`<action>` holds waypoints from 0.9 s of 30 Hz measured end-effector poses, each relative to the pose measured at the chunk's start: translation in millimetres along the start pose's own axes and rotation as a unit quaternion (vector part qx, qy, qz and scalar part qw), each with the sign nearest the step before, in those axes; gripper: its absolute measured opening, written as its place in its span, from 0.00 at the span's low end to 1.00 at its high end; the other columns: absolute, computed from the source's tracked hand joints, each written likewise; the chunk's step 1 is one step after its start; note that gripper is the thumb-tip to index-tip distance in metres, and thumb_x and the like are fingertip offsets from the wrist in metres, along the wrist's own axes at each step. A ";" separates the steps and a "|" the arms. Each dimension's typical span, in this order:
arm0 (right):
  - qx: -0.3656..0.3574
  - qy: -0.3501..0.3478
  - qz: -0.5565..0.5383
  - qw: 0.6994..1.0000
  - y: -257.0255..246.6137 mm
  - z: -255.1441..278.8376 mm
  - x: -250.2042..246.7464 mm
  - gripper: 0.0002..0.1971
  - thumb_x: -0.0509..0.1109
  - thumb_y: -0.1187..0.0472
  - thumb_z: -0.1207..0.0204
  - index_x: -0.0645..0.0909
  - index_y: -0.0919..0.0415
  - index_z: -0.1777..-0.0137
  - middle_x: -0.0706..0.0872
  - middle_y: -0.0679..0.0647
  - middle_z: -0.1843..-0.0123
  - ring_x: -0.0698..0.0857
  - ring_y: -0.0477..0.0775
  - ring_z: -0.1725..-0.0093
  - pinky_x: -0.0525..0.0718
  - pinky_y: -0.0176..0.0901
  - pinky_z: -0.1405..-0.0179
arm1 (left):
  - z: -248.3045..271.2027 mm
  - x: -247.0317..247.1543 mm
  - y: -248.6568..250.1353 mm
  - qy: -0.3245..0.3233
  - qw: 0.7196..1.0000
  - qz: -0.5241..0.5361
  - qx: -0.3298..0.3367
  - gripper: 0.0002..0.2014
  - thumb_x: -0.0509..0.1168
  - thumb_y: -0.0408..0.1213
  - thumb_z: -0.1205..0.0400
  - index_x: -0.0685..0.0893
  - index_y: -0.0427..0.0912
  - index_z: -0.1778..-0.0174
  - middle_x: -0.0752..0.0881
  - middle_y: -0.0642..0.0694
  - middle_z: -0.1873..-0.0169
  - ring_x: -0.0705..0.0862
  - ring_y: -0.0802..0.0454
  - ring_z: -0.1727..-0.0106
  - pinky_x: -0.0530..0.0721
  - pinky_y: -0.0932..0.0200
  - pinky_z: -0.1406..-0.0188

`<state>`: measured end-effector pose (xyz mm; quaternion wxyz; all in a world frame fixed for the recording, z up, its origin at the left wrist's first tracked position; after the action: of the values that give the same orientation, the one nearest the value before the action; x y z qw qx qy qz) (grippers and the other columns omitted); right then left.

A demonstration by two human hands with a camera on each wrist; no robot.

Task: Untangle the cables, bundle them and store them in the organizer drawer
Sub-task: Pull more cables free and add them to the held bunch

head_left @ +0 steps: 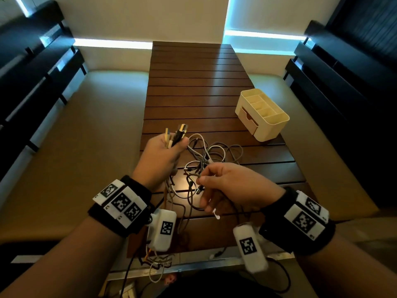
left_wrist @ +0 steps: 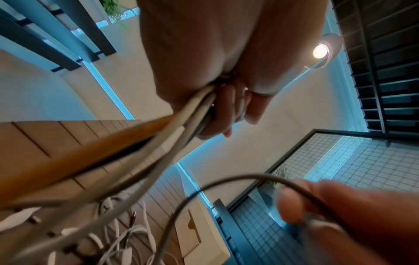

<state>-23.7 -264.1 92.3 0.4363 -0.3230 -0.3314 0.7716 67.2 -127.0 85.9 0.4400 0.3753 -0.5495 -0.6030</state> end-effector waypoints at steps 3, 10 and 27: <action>0.012 0.112 0.332 0.937 1.5 -10.8 -19.1 0.27 0.67 0.35 0.22 0.78 0.50 0.29 0.83 0.50 0.34 0.84 0.49 0.39 0.85 0.48 0.40 | 3.0 8.3 -3.1 -0.017 1.000 0.002 -0.012 0.18 0.63 0.39 0.13 0.76 0.24 0.38 0.67 0.52 0.78 0.62 0.56 0.80 0.65 0.62 0.82; -0.037 -0.023 0.190 0.981 12.7 -39.7 10.6 0.40 0.79 0.52 0.25 0.61 0.44 0.17 0.70 0.47 0.19 0.72 0.48 0.24 0.72 0.43 0.36 | 6.2 26.5 0.0 -0.047 0.995 0.089 -0.019 0.09 0.59 0.38 0.11 0.75 0.37 0.39 0.68 0.53 0.77 0.64 0.56 0.78 0.66 0.60 0.78; -0.031 0.156 0.196 0.968 81.8 -103.1 -31.1 0.11 0.68 0.59 0.16 0.84 0.53 0.36 0.88 0.49 0.41 0.86 0.47 0.45 0.86 0.45 0.40 | 12.3 1.3 -38.8 0.001 0.992 0.087 -0.086 0.07 0.58 0.38 0.11 0.74 0.40 0.40 0.72 0.52 0.75 0.71 0.56 0.75 0.75 0.58 0.70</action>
<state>32.7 -300.7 -25.0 0.3129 -0.5109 -0.2133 0.7718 50.7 -123.8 48.9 0.5220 0.2878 -0.5252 -0.6073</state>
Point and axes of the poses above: each hand's wrist, its own z-axis away from the middle knuckle, its own x-axis out of the palm, y = z × x, the point moved 6 cm from there along -z, towards the middle knuckle
